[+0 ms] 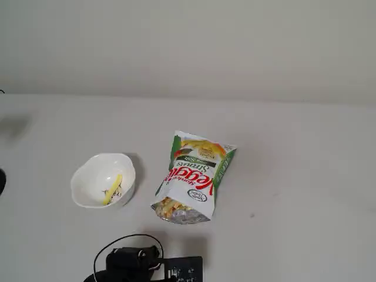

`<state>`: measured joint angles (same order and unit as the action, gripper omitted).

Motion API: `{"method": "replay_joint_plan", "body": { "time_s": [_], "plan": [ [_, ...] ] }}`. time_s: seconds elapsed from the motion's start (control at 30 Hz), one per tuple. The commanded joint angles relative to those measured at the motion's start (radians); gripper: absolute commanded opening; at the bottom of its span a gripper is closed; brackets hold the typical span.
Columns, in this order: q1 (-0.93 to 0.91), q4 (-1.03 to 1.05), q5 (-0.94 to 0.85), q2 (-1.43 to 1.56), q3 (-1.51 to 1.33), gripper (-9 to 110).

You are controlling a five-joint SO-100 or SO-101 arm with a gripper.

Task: Pick up veggie straw from inside of open veggie straw packet and place it inside the bowl on the left side of the veggie straw packet

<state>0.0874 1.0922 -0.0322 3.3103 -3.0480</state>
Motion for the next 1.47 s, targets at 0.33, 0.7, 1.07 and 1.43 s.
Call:
{"method": "replay_joint_plan", "body": {
  "time_s": [0.33, 0.7, 1.07, 1.43],
  "plan": [
    [0.0, -0.011, -0.006, 0.014, 0.005, 0],
    [0.0, -0.011, -0.006, 0.014, 0.005, 0],
    [0.0, -0.011, -0.006, 0.014, 0.005, 0],
    [0.0, -0.011, -0.006, 0.014, 0.005, 0]
  ]
}}
